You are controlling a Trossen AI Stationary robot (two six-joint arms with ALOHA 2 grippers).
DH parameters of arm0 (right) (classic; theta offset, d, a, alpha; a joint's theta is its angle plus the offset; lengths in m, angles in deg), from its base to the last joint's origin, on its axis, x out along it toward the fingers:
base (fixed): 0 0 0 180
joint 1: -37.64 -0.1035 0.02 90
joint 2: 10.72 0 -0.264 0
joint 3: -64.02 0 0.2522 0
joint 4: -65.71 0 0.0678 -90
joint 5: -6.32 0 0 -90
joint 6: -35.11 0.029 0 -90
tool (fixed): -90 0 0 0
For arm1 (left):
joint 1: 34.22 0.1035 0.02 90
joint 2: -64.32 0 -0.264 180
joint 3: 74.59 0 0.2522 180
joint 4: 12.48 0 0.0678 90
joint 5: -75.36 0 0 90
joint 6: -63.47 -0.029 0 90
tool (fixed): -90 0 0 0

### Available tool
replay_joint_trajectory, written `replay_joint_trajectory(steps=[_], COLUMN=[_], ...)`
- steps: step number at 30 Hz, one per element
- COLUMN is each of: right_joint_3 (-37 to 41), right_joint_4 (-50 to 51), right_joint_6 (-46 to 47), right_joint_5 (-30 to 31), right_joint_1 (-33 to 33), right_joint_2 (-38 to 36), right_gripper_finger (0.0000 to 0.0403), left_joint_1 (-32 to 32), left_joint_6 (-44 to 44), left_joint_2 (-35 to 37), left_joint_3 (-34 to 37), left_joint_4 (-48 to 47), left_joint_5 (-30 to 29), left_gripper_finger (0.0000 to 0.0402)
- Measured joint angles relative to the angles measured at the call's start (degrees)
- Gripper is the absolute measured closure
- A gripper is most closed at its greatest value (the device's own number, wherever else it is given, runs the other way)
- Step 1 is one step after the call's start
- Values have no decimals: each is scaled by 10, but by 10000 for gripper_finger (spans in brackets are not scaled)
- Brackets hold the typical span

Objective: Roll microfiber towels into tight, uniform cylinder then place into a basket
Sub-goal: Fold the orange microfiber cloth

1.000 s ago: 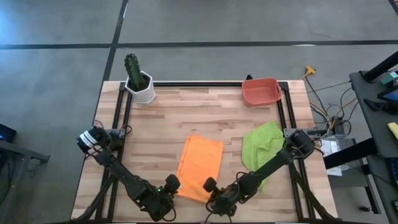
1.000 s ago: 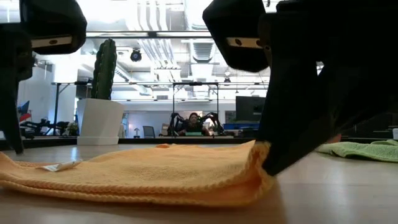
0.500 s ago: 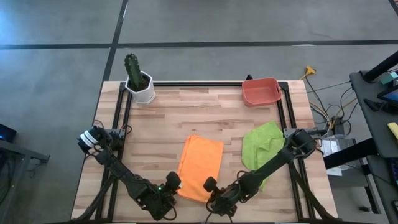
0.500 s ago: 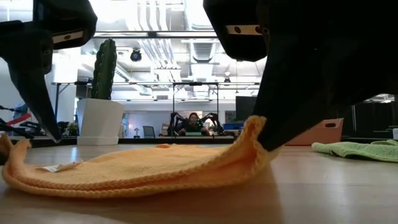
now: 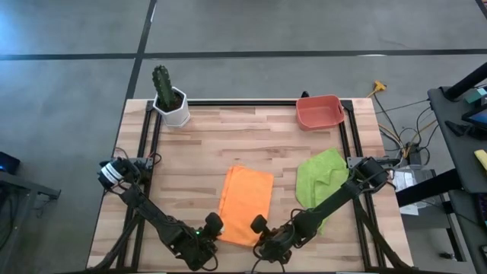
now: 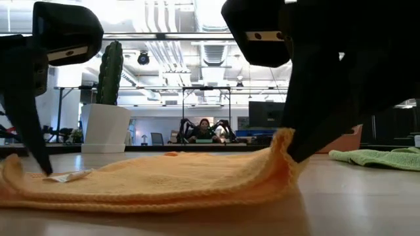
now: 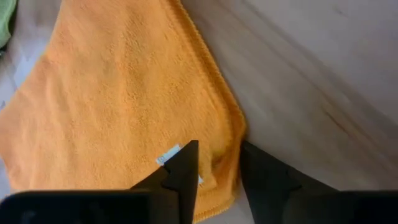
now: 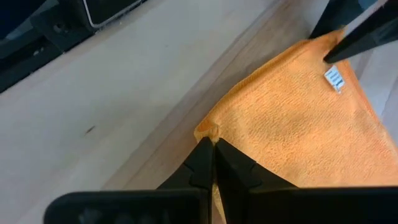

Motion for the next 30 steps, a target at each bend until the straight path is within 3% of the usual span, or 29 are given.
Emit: replay_joint_trajectory(steps=[8,16,24,30], right_joint_3=[0,0,3,4], right_joint_4=[22,62,91,109], right_joint_6=[17,40,83,108], right_joint_5=[0,0,-5,3], right_joint_1=[0,-2,-31,-60], right_joint_2=[-1,-23,-73,-112], right_gripper_finger=[394,394,394,394], left_joint_1=[0,0,-3,-7], left_joint_6=[2,23,128,149], left_joint_2=[8,8,10,10], left_joint_3=[0,-42,-99,-130], left_joint_4=[4,-12,-12,-13], left_joint_5=[10,11,11,6], left_gripper_finger=[396,400,401,401])
